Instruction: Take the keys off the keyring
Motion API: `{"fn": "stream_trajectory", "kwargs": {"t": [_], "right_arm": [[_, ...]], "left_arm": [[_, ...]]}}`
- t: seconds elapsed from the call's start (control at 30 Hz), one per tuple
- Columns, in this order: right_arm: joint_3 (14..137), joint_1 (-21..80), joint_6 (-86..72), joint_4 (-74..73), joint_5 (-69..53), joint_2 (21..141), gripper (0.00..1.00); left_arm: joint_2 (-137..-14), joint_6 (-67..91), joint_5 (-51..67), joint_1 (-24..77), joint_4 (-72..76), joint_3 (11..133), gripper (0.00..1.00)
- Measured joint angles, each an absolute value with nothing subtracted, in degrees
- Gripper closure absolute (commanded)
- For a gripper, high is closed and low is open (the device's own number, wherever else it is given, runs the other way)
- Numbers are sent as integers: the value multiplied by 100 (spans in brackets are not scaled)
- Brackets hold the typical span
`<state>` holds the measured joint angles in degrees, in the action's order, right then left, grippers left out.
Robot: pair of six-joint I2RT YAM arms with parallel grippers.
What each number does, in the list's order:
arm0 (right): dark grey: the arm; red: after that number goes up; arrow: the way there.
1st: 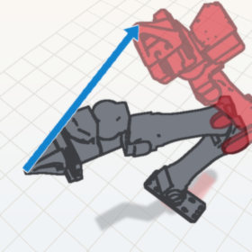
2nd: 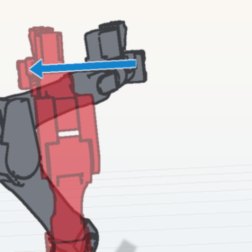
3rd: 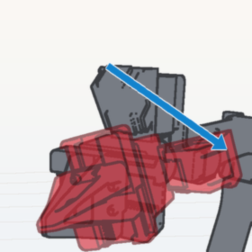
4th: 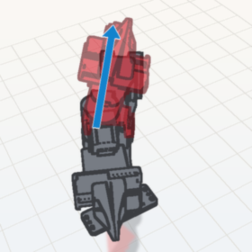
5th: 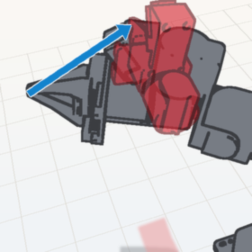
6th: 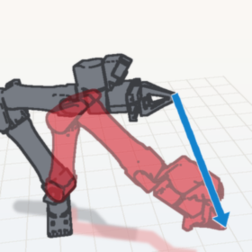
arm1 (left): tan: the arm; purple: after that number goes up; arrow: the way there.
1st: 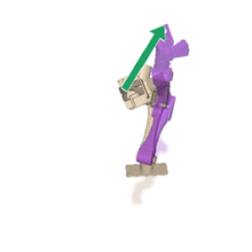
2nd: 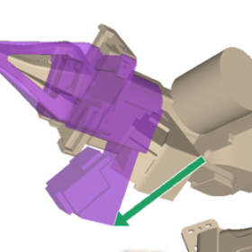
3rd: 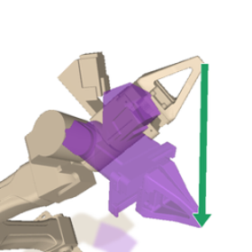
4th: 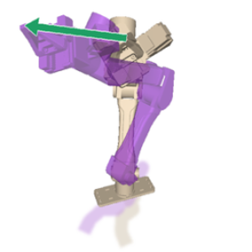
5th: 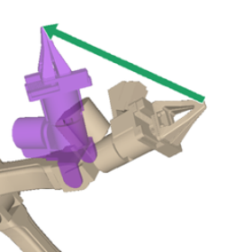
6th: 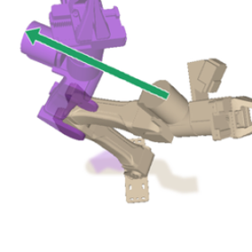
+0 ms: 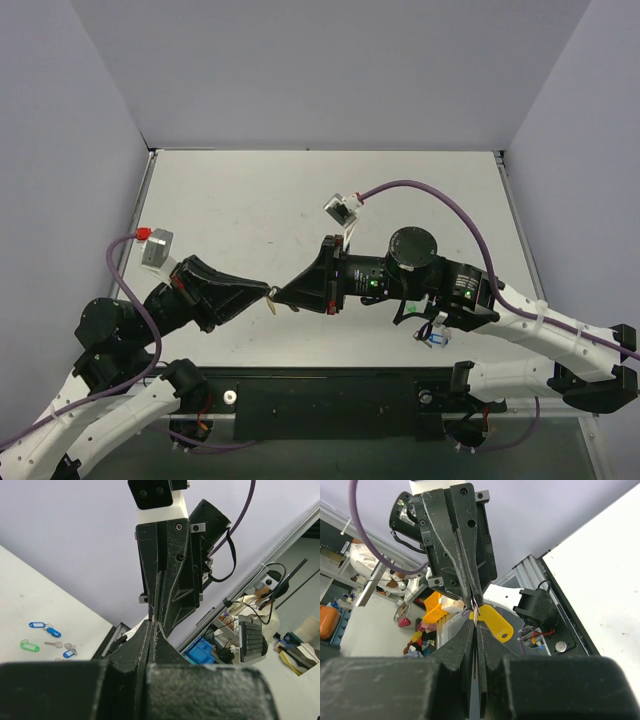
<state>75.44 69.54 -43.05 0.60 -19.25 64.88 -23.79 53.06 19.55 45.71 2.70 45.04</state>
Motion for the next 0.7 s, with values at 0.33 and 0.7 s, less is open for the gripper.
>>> {"fn": "stream_trajectory", "kwargs": {"t": [0.33, 0.7], "right_arm": [[7564, 6952, -4261, -255, -1920, 6519, 100], [7817, 6952, -4169, -834, -1887, 6646, 100]], "left_arm": [[-2550, 4727, 2132, 4571, -760, 4971, 100], [-2735, 4394, 2303, 4571, -1291, 5183, 100]]}}
